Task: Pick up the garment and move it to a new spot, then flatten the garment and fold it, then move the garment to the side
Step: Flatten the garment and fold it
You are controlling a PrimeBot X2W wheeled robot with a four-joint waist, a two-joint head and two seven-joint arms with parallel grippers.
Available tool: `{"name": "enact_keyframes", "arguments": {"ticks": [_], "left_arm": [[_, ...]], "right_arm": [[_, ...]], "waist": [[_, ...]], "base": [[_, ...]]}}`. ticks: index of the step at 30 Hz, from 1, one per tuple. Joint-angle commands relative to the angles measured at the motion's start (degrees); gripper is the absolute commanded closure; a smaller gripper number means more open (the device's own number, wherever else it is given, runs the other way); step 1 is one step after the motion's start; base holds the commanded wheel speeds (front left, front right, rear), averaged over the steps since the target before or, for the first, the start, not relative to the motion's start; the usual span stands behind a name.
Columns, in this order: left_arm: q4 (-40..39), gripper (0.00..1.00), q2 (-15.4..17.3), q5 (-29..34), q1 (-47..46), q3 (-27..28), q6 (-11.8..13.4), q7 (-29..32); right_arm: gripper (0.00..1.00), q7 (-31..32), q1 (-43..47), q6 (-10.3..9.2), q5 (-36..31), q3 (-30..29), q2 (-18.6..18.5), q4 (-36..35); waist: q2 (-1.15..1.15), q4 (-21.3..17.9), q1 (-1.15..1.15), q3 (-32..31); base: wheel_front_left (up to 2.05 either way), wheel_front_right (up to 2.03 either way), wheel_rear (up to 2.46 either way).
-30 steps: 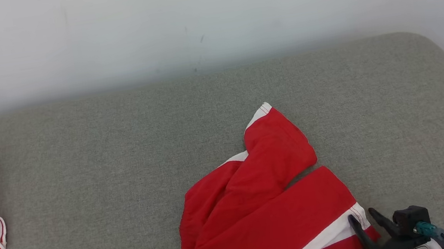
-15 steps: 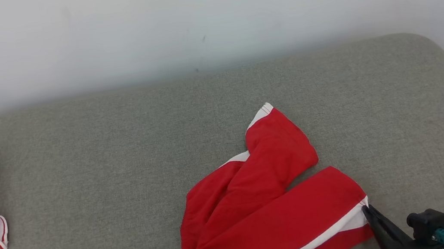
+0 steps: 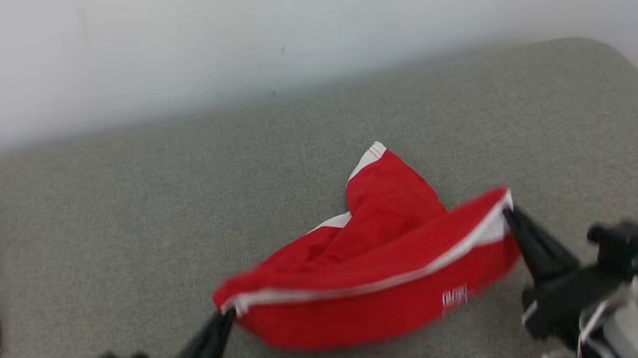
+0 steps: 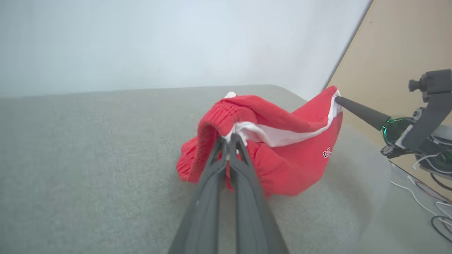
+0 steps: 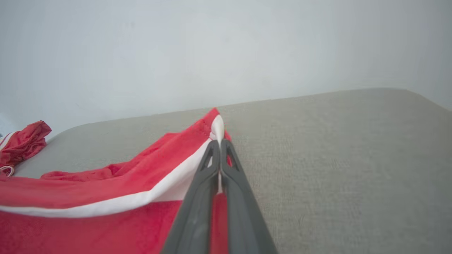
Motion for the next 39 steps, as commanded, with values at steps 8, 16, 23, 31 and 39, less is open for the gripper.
{"name": "enact_keyframes", "arguments": {"ticks": [8,16,23,31,39], "left_arm": [[-1.2,1.00,7.3,-7.1,-30.1,-4.8,0.1,8.1],[7.9,1.00,10.1,-13.5,-64.2,-8.4,0.1,15.5],[16.5,1.00,7.2,-16.1,-86.0,-12.3,0.1,14.7],[23.1,1.00,4.6,-18.8,-100.5,-18.0,0.1,10.5],[23.2,1.00,4.4,-25.1,-101.4,-24.8,0.1,4.3]], "right_arm": [[1.00,4.8,-23.0,0.08,5.1,0.5,-0.4,-0.6],[1.00,12.6,-52.9,0.08,12.4,0.2,2.4,6.8],[1.00,14.0,-75.5,0.08,14.8,-3.0,5.5,17.9],[1.00,12.0,-90.5,0.09,12.1,-2.2,4.7,25.5],[1.00,8.9,-91.3,0.09,13.9,-0.3,3.2,27.3]], "waist": [[0.00,-1.1,0.00,9.6],[0.00,-3.8,0.00,22.6],[0.00,-4.3,0.00,30.0],[0.00,-4.0,0.00,34.4],[0.00,-3.5,0.00,36.7]], "base": [[0.00,0.00,0.00],[0.00,0.00,0.00],[0.00,0.00,0.00],[0.00,0.00,0.00],[0.00,0.00,0.00]]}}
